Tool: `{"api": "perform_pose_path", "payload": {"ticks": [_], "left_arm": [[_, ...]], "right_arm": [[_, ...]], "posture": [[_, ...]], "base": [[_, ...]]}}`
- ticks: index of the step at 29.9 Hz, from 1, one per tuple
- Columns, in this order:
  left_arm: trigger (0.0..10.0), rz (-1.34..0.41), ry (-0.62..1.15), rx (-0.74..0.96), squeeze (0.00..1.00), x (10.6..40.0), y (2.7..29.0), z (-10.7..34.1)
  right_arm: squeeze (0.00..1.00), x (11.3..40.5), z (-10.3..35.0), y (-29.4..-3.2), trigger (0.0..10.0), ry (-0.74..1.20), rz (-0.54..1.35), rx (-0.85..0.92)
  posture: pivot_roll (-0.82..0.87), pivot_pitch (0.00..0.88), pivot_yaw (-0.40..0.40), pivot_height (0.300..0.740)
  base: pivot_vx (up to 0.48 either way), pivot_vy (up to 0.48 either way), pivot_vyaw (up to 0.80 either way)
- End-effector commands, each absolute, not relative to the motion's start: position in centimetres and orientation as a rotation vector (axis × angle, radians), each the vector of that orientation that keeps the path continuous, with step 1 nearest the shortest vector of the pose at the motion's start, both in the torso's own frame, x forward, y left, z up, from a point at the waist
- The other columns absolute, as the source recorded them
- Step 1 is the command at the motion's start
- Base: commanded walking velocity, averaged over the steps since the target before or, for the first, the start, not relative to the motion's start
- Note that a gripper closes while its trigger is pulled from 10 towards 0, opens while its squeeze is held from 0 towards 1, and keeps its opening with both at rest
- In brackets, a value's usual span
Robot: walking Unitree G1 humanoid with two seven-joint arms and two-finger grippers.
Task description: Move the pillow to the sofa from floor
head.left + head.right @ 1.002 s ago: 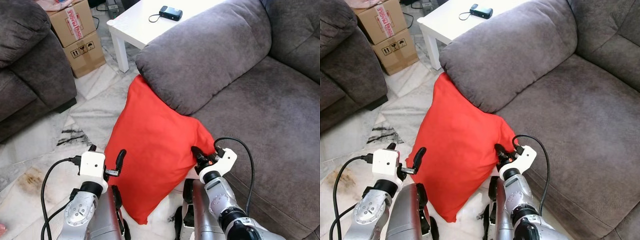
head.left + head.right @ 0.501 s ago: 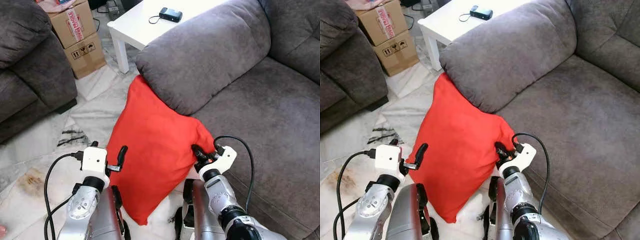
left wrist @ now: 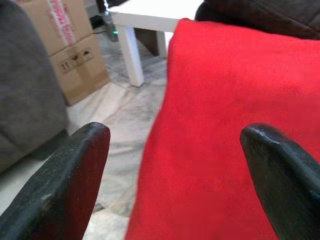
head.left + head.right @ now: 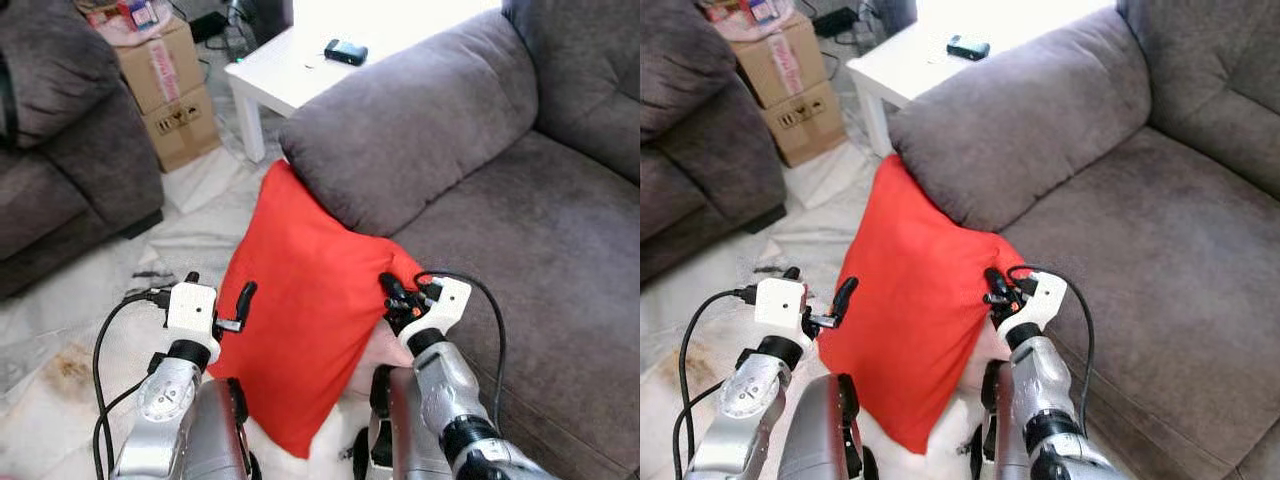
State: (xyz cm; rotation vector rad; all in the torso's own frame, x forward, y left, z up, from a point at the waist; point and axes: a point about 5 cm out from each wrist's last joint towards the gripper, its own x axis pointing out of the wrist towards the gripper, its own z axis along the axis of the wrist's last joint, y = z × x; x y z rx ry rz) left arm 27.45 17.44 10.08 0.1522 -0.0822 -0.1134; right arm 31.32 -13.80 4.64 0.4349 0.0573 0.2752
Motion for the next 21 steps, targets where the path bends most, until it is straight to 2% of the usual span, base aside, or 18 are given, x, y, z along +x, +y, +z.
{"api": "perform_pose_path", "payload": {"ticks": [1,7,21], "left_arm": [[10.0,-0.115,-0.058,0.144,0.00,27.2,17.8,9.4],[10.0,-0.132,-0.063,0.147,0.00,27.4,17.6,9.4],[10.0,-0.128,-0.085,0.129,0.00,27.7,17.2,9.8]], "right_arm": [[0.00,31.6,6.2,-14.3,10.0,-0.036,0.291,0.348],[0.00,30.5,7.3,-14.9,10.0,-0.110,0.321,0.173],[0.00,30.4,7.8,-14.9,10.0,-0.128,0.291,0.174]], "posture": [[0.11,0.127,-0.005,0.559],[0.08,0.120,0.007,0.559],[0.08,0.112,0.002,0.559]], "base": [[0.000,0.000,0.00],[0.000,0.000,0.00],[0.000,0.000,0.00]]}}
